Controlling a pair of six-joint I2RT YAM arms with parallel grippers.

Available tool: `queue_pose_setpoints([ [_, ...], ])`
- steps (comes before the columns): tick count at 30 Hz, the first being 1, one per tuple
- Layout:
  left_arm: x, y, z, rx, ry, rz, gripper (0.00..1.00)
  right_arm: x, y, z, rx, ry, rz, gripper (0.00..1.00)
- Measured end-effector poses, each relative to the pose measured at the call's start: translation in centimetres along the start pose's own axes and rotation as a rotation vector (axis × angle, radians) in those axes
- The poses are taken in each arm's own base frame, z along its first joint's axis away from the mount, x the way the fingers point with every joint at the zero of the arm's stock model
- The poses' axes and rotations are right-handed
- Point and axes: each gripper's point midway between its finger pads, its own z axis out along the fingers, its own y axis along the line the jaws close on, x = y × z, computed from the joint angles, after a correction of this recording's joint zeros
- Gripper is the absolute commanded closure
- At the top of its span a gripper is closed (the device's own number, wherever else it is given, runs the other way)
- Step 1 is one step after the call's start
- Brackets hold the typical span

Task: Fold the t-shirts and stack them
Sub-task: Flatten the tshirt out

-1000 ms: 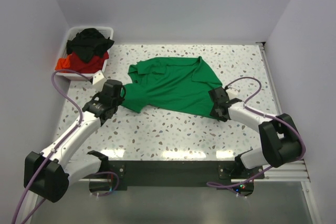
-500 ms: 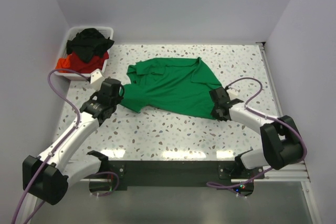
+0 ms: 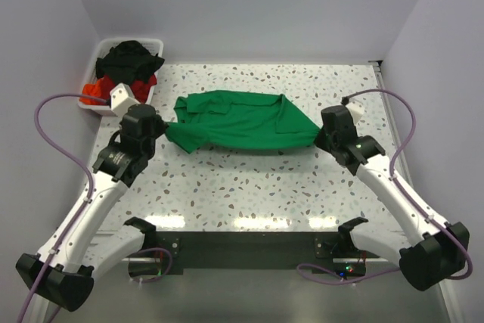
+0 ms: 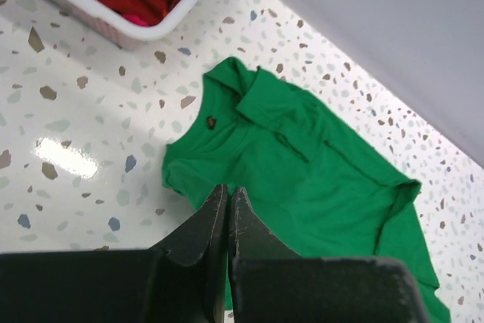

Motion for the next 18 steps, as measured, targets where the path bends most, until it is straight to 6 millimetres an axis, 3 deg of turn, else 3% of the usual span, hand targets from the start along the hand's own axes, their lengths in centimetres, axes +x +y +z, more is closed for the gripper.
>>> queue_pose_setpoints([
  [10,-5.3,-3.8,-1.9,0.139,-0.122,-0.004,1.00,-10.0,3.4,-8.1,-0.154,-0.223,-0.023,1.00],
  [18,-12.5,-8.5,-5.3,0.310,-0.291,-0.007,1.00,-17.6,5.4,-15.0,-0.250,-0.426,-0.038,1.00],
])
